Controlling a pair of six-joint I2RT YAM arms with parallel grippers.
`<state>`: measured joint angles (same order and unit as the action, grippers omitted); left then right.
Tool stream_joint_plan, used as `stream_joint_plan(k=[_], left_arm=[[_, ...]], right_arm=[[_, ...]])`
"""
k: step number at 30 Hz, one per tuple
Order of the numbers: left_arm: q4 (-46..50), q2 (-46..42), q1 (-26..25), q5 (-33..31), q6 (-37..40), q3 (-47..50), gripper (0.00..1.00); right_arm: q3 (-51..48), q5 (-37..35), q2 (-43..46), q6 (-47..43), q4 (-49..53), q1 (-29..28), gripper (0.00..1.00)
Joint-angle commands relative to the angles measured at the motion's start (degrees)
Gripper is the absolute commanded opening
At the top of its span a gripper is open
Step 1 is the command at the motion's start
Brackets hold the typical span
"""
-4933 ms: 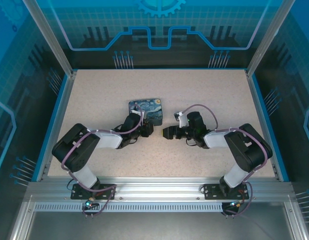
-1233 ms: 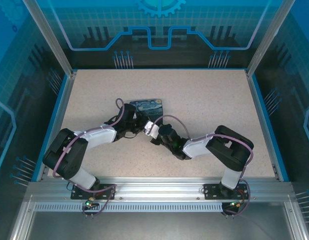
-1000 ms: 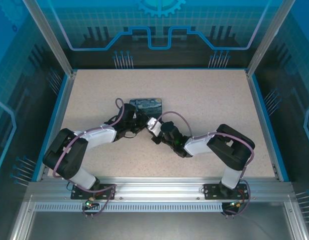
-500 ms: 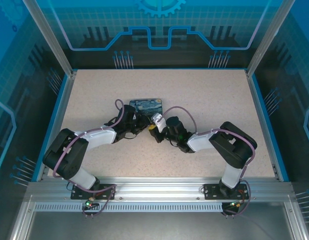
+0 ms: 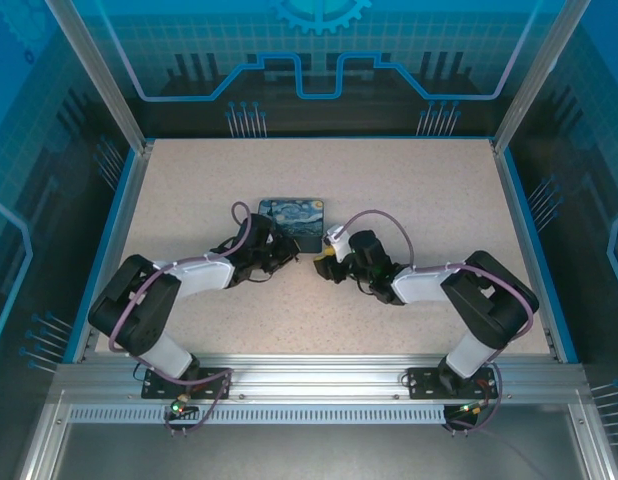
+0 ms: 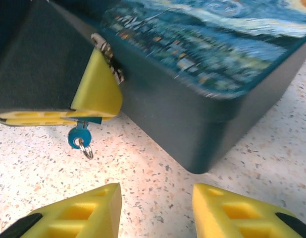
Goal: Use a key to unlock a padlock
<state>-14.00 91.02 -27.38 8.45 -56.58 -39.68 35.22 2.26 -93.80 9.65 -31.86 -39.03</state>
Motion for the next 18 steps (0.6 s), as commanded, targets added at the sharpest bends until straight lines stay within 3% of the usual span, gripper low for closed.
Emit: stream_joint_plan(k=[1, 6, 18], left_arm=[[-1.61, 2.22, -0.47, -1.85, 1.65, 1.25, 0.00], [-3.47, 5.00, -0.72, -1.86, 1.03, 1.72, 0.00], [0.94, 2.06, -1.70, -3.82, 3.66, 1.48, 0.40]], right_arm=[[0.45, -0.41, 1.09, 2.12, 4.66, 0.81, 0.43], [1.02, -1.70, 0.75, 3.33, 6.46, 1.11, 0.43], [2.00, -2.01, 0.98, 4.24, 10.35, 2.07, 0.45]])
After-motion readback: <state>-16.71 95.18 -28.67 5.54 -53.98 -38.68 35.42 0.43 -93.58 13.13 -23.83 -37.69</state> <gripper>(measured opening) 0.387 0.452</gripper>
